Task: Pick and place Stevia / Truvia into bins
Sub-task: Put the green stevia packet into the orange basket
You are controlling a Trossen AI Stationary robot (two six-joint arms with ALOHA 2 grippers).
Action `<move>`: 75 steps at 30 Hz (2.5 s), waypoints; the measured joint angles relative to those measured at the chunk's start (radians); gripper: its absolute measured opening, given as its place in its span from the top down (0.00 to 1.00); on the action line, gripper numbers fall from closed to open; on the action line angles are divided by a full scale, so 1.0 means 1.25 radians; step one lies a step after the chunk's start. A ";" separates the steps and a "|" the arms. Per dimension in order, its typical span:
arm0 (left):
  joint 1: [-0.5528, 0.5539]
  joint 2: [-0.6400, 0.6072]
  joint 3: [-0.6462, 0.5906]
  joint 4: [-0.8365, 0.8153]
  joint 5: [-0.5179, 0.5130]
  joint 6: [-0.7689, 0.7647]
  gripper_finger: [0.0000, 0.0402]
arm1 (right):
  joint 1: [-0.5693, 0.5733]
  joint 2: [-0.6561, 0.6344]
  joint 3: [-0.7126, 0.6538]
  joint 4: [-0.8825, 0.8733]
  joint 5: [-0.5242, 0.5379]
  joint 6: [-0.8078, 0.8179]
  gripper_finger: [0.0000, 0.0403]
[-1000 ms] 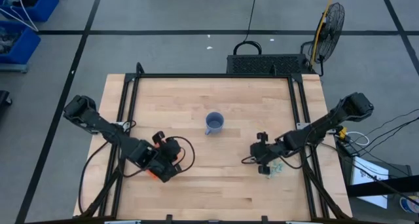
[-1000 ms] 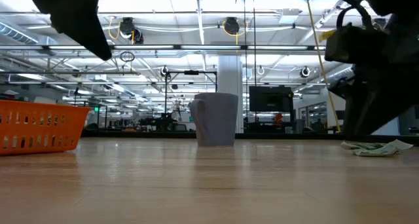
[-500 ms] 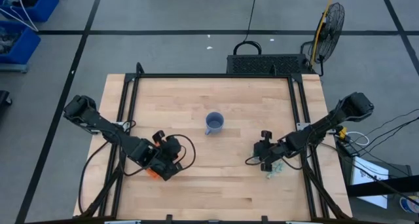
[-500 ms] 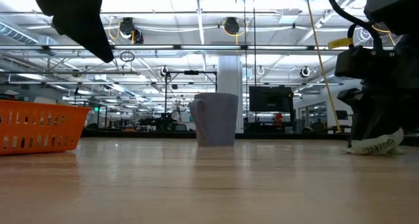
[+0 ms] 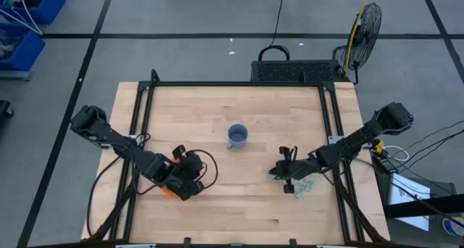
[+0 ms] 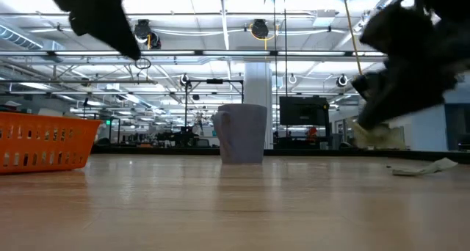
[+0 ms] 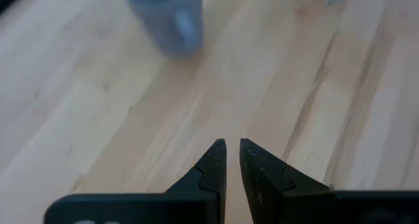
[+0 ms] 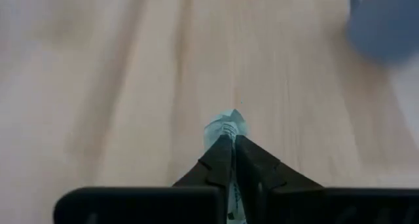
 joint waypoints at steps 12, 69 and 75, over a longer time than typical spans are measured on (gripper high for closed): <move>0.052 0.001 0.000 0.357 -0.046 0.282 0.87 | -0.064 0.015 0.002 0.427 -0.001 -0.157 0.99; 0.134 0.103 -0.001 0.372 0.131 0.348 0.87 | -0.148 0.393 0.265 0.506 -0.043 -0.295 1.00; 0.134 0.103 0.000 0.373 0.132 0.339 0.87 | -0.148 0.394 0.265 0.543 -0.044 -0.298 1.00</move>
